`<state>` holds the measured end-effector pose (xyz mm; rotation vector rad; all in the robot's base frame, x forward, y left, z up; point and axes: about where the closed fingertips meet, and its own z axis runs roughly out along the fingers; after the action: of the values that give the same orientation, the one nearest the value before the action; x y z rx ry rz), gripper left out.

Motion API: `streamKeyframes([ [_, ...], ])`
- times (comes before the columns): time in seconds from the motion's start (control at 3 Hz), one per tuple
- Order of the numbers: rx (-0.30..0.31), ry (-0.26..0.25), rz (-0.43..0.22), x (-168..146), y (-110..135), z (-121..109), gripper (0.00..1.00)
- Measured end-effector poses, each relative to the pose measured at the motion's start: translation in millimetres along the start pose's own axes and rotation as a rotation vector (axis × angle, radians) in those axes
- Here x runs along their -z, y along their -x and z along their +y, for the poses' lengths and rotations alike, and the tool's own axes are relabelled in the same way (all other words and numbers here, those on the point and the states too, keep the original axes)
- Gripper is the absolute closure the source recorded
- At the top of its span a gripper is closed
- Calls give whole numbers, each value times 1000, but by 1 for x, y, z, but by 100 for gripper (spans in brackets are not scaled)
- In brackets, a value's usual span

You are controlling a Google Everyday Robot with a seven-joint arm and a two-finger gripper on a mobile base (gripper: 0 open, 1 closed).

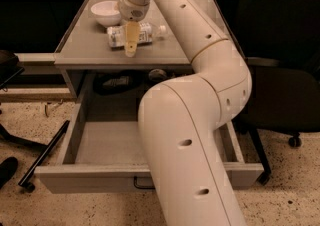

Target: Place blue plastic bottle into top drawer

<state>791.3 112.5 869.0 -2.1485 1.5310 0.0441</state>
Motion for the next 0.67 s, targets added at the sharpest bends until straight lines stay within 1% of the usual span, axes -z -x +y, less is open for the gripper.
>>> streamKeyframes([
  [0.67,-63,38,101,-19,-32,2,0],
])
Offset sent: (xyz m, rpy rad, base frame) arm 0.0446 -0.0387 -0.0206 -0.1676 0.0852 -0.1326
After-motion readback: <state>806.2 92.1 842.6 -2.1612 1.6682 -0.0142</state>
